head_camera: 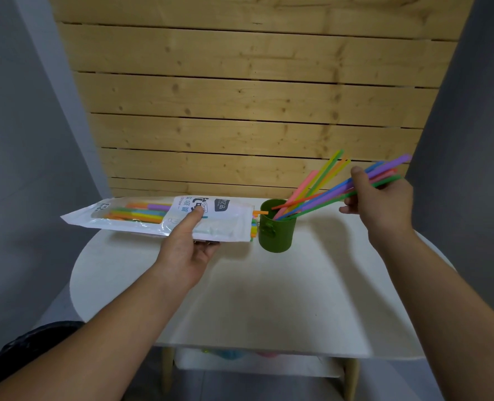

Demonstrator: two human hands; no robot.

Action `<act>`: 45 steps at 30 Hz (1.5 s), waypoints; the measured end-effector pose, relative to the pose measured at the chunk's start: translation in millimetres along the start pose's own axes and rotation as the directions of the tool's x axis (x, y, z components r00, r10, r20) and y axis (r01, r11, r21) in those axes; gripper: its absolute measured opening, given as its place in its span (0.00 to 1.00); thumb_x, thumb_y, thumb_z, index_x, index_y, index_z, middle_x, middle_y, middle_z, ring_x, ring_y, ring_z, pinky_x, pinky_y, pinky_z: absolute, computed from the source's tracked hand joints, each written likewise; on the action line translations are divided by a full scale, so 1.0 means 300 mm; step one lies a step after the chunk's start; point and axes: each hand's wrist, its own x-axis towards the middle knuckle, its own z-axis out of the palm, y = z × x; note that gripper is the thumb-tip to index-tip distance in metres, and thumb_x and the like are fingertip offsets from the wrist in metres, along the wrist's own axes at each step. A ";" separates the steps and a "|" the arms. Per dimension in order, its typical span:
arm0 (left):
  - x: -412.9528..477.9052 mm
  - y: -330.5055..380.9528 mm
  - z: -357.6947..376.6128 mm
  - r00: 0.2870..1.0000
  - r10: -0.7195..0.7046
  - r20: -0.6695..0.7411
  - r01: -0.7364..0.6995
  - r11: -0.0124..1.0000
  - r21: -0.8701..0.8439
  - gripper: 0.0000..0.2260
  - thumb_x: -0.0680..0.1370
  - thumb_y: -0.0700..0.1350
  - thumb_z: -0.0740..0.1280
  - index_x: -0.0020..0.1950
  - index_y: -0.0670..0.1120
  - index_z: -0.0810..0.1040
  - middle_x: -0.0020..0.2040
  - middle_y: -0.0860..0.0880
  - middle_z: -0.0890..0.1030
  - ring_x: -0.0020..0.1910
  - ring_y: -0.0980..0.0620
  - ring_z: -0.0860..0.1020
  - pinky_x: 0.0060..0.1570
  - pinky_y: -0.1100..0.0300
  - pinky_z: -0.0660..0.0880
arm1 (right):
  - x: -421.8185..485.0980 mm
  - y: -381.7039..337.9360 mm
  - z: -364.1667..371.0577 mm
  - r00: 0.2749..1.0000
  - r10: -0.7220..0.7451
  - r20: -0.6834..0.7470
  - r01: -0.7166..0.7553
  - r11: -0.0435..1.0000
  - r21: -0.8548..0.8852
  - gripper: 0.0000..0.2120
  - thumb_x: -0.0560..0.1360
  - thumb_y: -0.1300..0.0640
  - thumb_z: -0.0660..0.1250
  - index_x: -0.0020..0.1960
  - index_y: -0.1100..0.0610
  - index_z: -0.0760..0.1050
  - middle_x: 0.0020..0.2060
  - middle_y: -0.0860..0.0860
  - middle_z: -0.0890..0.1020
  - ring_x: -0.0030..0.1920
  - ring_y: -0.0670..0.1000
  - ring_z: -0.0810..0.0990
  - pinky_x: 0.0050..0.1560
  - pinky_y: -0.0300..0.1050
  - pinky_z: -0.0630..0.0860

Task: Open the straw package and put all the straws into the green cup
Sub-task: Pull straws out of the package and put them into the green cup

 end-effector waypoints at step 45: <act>0.008 0.014 -0.016 0.998 0.015 0.062 -0.015 1.000 0.010 0.15 0.76 0.41 0.75 0.63 0.47 0.80 0.53 0.44 0.89 0.49 0.46 0.88 0.37 0.52 0.85 | -0.023 0.101 0.229 0.948 0.317 0.033 -0.305 0.933 -0.191 0.17 0.75 0.52 0.72 0.56 0.56 0.68 0.50 0.54 0.77 0.52 0.57 0.79 0.56 0.60 0.80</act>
